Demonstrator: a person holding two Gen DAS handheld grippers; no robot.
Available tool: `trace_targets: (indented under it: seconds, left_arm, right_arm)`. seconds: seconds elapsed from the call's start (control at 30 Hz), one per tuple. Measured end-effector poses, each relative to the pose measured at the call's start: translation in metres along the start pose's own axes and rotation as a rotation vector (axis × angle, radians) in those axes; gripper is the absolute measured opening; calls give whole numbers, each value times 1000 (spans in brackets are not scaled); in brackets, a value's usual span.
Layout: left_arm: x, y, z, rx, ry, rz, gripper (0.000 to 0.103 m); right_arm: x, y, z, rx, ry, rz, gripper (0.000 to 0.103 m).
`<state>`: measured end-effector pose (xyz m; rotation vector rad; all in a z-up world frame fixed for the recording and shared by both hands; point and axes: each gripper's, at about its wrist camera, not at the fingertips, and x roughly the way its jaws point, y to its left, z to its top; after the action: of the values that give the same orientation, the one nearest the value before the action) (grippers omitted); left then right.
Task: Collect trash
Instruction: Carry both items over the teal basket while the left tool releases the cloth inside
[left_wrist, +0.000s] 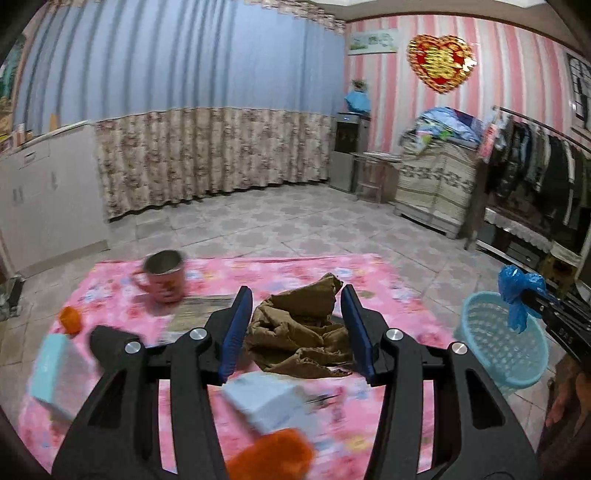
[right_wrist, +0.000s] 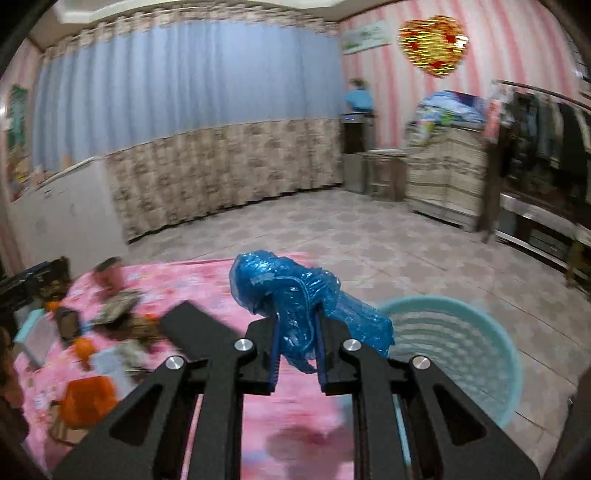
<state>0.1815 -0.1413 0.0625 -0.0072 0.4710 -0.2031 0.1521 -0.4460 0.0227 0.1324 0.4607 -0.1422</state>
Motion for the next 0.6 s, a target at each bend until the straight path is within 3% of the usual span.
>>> trace_targets:
  seconds: [0.13,0.27,0.5,0.6]
  left_arm:
    - [23,-56,2,29,25,-84,49]
    - [50,-116,-5,58,68,-170,49]
    - [89,-218,-26,177,103,-292,49]
    - [105,-241,-36,190,130,-316,49]
  right_arm:
    - [14,-55,0,50,29,-82,16]
    - [26,-96,6,104,43,-108,16]
    - [42,-136,-6,168,63,-128,16]
    - [45,-145,-14,200,78,-130,16]
